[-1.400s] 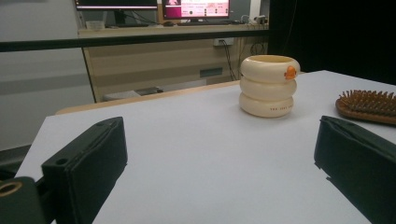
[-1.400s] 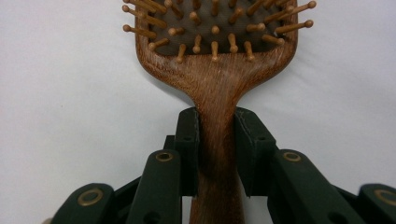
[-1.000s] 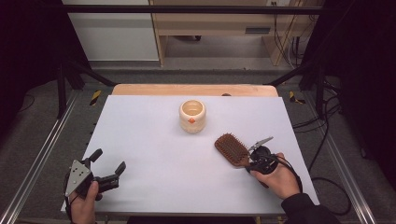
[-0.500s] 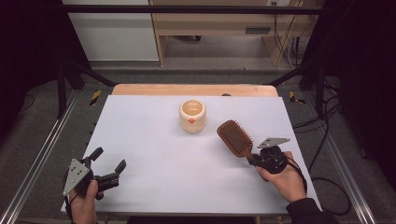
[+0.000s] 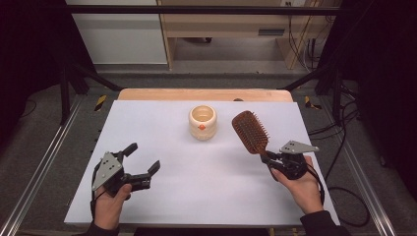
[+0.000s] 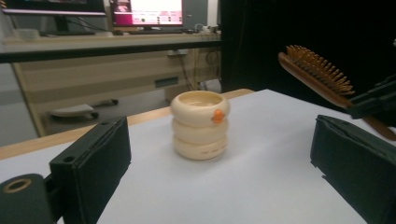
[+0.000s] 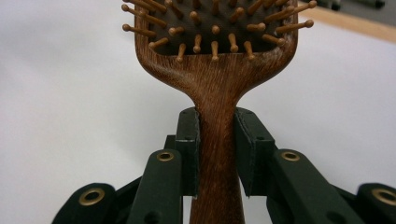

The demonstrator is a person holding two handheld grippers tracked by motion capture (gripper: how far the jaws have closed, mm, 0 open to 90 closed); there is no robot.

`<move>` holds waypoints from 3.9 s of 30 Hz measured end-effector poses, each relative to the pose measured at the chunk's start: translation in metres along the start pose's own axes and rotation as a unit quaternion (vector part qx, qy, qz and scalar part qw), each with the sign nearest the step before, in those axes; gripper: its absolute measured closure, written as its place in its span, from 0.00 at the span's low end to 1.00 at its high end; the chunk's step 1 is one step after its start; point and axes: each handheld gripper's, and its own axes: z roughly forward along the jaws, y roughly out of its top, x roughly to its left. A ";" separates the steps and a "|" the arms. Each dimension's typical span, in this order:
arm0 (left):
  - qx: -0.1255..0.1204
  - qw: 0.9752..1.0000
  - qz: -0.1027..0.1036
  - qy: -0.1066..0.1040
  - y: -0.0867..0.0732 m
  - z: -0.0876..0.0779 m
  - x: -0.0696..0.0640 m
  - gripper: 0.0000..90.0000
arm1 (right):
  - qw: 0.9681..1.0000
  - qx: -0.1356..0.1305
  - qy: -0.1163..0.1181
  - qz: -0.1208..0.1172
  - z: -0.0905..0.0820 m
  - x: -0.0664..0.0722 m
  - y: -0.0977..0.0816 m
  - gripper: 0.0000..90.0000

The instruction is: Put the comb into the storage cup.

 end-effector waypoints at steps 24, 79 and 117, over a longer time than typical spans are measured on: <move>0.003 0.994 -0.053 -0.097 0.052 0.085 -0.061 0.03 | 0.992 -0.121 0.012 -0.011 0.011 0.031 0.026 0.81; 0.014 0.983 -0.141 -0.117 0.082 0.151 -0.031 0.15 | 0.986 -0.158 0.028 -0.039 0.059 0.069 0.060 0.81; -0.008 0.971 -0.203 -0.125 0.086 0.144 -0.011 0.45 | 0.984 -0.162 0.047 -0.055 0.068 0.090 0.062 0.81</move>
